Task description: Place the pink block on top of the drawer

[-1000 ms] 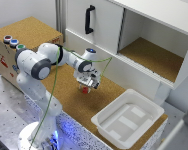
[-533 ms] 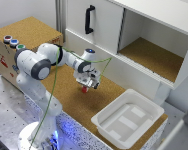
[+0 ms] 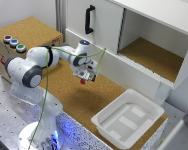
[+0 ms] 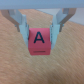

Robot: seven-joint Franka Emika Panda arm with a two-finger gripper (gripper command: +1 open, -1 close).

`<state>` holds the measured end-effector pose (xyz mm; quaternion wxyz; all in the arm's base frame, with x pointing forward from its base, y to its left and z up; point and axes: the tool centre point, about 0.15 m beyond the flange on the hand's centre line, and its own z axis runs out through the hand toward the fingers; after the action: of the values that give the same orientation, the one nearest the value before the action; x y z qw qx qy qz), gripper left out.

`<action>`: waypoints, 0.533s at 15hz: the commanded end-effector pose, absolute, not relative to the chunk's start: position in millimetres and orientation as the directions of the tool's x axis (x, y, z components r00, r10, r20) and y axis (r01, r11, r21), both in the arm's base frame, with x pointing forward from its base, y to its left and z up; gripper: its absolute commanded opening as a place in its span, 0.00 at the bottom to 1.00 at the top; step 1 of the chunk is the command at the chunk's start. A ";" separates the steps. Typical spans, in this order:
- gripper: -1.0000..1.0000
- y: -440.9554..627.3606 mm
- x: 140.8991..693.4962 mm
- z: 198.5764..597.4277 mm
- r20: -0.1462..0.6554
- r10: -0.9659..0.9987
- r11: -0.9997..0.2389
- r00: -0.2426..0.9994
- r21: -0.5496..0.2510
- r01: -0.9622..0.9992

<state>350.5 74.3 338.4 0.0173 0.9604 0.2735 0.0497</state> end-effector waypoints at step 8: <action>0.00 275.9 338.0 474.9 0.107 0.924 -0.380 0.367 0.142 0.914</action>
<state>324.9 201.1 424.8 0.0080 0.8726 0.4810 0.0840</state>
